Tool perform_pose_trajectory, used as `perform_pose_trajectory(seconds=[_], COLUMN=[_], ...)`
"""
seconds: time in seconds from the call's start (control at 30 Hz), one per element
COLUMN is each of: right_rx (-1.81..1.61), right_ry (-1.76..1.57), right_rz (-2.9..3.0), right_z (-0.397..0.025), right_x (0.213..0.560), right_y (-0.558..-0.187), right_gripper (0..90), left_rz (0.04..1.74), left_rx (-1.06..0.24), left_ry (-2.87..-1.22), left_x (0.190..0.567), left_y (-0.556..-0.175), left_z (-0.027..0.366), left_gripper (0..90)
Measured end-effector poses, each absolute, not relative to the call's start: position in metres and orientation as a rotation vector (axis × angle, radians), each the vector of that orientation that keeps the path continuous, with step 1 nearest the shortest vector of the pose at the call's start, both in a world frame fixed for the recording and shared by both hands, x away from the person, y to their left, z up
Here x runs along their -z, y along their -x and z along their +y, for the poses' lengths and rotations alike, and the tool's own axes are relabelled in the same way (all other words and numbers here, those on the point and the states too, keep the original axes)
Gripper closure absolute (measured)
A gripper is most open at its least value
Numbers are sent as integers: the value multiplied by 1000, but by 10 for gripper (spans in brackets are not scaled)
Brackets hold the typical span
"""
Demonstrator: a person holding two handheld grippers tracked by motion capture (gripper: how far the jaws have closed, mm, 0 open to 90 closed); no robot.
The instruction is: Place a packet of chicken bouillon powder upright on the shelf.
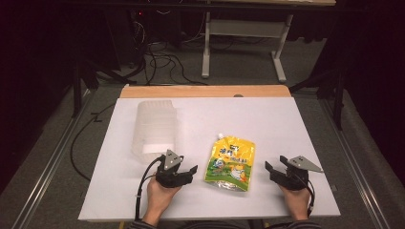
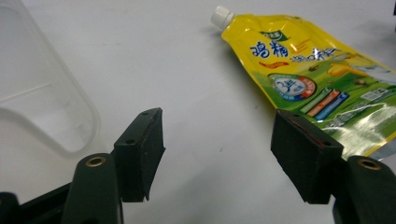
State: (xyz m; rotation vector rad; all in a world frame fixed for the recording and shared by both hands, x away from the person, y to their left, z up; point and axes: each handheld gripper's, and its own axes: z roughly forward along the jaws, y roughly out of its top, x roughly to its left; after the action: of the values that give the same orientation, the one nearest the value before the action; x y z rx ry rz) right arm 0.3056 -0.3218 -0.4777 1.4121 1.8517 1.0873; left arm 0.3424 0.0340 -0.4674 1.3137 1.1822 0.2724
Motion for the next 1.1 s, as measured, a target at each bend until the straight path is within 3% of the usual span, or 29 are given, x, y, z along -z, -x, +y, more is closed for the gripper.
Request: perform_pose_trajectory(seconds=[1.1], right_rx=[-1058], right_ry=[-1388], right_rz=[1842], right_z=[-318], right_x=[477], right_y=[-303], right_gripper=[333], left_rz=[1283], left_rx=[-158], left_ry=[-1408], left_x=[451], left_y=[-394], left_z=[-41], left_gripper=[263])
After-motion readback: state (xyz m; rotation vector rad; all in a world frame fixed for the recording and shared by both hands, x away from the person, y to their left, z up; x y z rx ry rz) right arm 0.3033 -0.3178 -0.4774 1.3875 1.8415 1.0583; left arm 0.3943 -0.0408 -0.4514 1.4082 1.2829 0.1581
